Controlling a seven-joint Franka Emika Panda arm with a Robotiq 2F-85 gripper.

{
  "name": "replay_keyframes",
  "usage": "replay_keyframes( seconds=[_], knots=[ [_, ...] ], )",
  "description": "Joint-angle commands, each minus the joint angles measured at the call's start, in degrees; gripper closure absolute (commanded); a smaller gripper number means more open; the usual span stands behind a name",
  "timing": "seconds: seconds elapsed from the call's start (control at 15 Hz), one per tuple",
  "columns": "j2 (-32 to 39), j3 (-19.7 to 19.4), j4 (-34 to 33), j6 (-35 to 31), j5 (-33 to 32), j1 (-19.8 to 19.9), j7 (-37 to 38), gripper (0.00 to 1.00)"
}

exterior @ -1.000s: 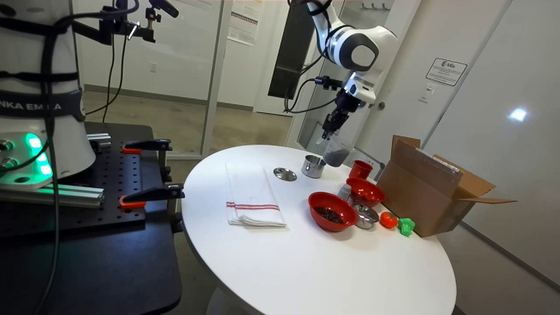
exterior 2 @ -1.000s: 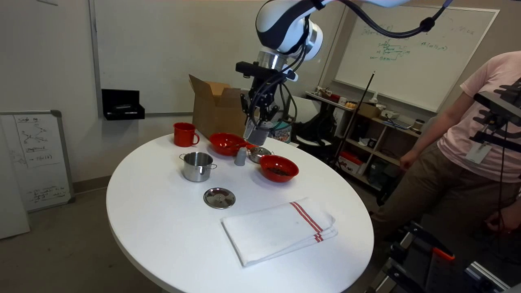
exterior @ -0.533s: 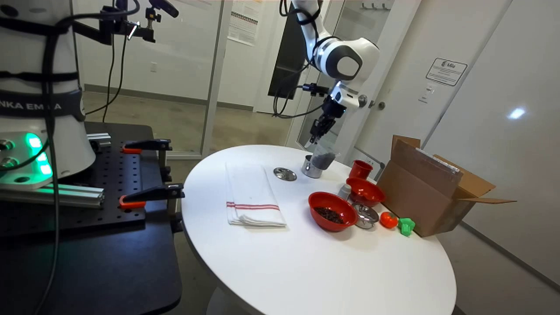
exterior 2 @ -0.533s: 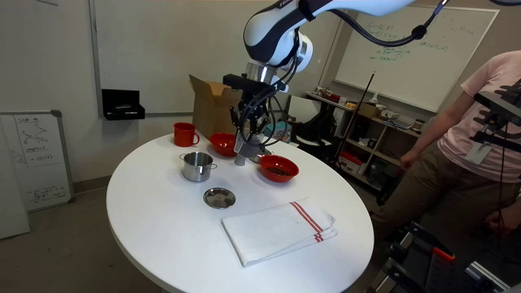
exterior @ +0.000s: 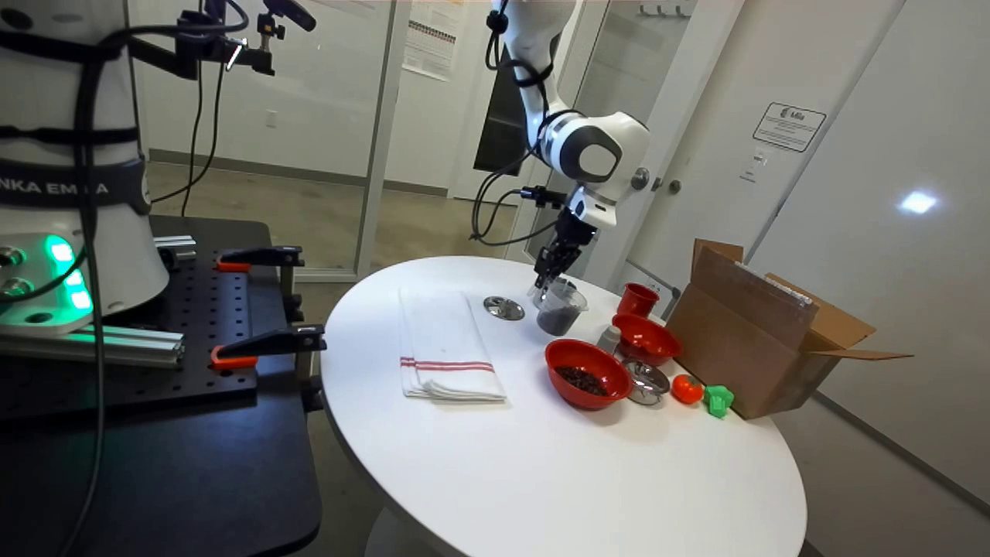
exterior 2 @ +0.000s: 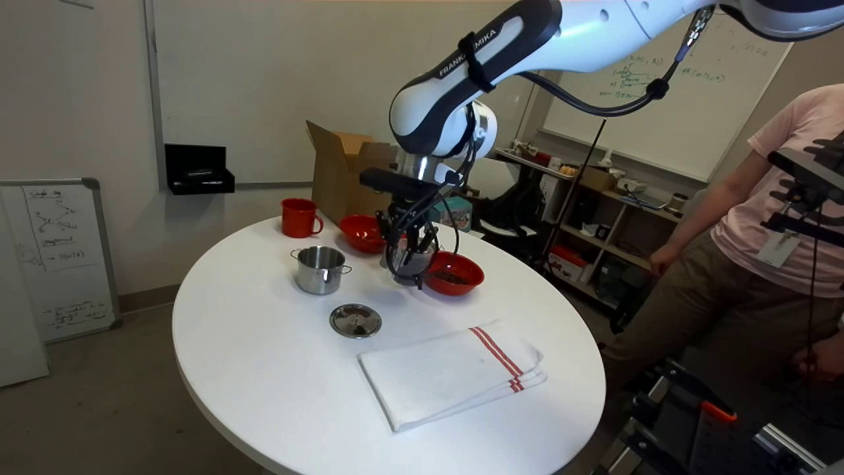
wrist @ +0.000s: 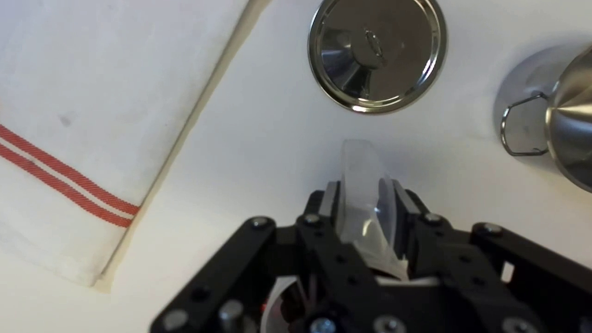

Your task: Pour some of the things in the jug into the bowl

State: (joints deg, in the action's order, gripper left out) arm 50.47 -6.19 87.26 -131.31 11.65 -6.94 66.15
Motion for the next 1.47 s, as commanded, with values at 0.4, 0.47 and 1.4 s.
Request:
replay_keyframes(
  seconds=[0.4,0.47,1.4],
  knots=[
    [4.0,-0.3,-2.4,-0.1,-1.1,-0.8,4.9,0.93],
    [4.2,-0.2,-2.4,-0.1,-1.0,-0.6,4.9,0.93],
    [0.6,1.7,0.8,-4.0,2.4,2.3,3.7,0.00]
  ],
)
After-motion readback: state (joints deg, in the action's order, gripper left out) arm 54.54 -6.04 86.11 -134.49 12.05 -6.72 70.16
